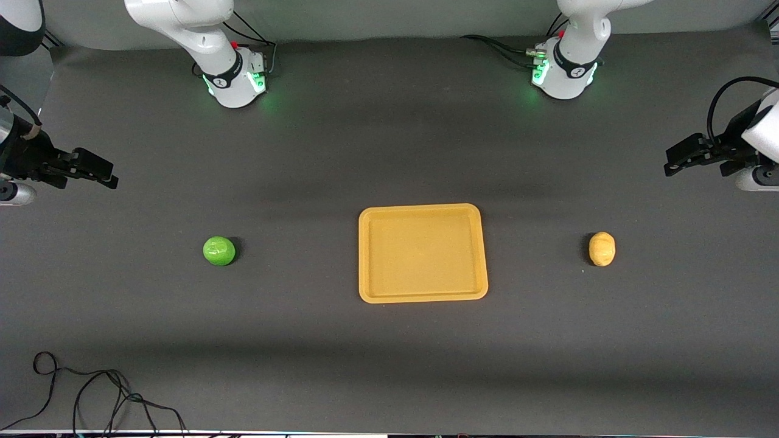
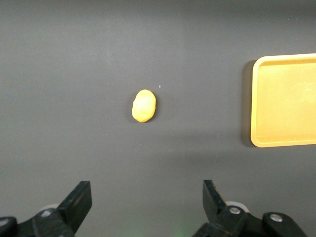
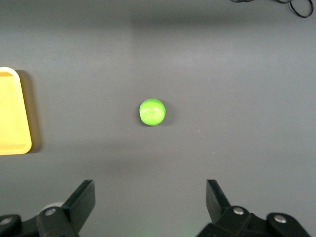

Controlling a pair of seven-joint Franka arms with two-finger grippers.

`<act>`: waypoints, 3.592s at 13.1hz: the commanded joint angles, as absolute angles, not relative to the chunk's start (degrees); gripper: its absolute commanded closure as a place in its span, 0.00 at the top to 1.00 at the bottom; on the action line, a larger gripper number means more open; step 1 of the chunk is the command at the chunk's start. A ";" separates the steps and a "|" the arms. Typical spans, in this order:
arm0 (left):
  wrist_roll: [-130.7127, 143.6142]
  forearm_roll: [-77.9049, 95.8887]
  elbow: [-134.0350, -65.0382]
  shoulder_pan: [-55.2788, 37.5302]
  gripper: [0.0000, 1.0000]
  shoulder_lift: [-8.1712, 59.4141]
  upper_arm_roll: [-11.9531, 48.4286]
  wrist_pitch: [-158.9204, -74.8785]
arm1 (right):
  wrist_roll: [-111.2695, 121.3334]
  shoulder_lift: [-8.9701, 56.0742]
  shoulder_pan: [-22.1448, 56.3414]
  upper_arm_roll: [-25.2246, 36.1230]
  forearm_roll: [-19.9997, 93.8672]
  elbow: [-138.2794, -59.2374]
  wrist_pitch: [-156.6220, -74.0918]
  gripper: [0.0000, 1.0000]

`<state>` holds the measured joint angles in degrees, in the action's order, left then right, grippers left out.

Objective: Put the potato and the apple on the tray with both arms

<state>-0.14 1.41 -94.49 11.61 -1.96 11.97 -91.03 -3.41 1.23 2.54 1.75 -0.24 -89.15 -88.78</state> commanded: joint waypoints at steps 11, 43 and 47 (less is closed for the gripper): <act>0.09 0.53 -92.55 12.22 1.00 2.71 12.13 -89.82 | -2.55 1.49 2.81 1.85 -0.35 -89.03 -89.91 0.99; 2.20 -3.78 -117.44 13.01 0.00 23.12 12.56 -137.67 | -1.85 2.29 4.48 2.46 -0.53 -96.06 -95.98 0.99; 2.90 -2.99 -108.14 7.75 0.00 16.53 12.74 -121.24 | -1.93 2.37 4.83 2.37 -0.53 -96.32 -96.32 0.99</act>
<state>1.21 -2.91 -112.01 10.98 20.50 13.24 -128.66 -2.98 2.46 4.58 2.42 -0.24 -96.50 -96.76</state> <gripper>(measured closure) 0.326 0.004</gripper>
